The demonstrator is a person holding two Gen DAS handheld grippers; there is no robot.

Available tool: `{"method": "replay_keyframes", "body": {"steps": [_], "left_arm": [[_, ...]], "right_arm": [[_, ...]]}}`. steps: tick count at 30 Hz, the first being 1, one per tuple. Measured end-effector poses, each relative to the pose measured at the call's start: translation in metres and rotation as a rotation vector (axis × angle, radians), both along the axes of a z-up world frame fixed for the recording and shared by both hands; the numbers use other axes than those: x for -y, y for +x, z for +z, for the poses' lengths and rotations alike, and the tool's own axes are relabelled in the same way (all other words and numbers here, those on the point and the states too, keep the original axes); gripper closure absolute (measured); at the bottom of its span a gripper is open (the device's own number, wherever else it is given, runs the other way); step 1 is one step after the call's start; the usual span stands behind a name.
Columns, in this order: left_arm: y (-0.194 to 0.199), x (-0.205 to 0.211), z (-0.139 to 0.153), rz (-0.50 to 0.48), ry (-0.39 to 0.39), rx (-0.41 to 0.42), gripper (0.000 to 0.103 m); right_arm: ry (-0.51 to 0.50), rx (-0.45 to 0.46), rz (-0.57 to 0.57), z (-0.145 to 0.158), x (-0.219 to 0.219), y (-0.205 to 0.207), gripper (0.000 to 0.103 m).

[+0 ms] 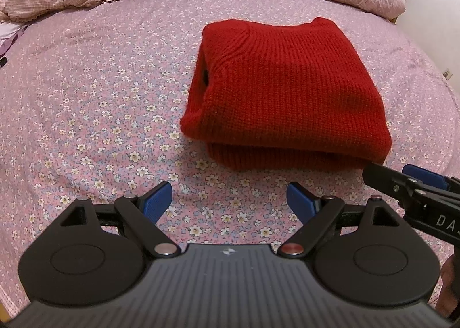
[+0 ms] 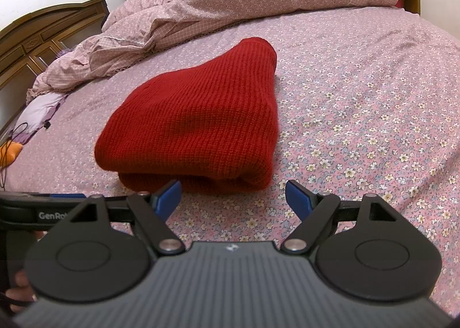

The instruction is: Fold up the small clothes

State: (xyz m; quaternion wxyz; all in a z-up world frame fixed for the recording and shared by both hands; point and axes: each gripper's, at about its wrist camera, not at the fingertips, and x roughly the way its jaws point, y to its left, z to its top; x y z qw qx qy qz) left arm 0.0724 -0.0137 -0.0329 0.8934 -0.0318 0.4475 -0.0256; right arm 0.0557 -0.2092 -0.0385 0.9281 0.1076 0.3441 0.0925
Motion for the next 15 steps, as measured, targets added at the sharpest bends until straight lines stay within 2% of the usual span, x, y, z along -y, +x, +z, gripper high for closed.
{"method": "replay_keyframes", "body": {"steps": [15], "left_arm": [[0.0000,-0.0006,-0.0010,0.000,-0.004,-0.006,0.013]], "right_arm": [[0.001,0.000,0.000,0.0004,-0.0004,-0.0002,0.022]]}}
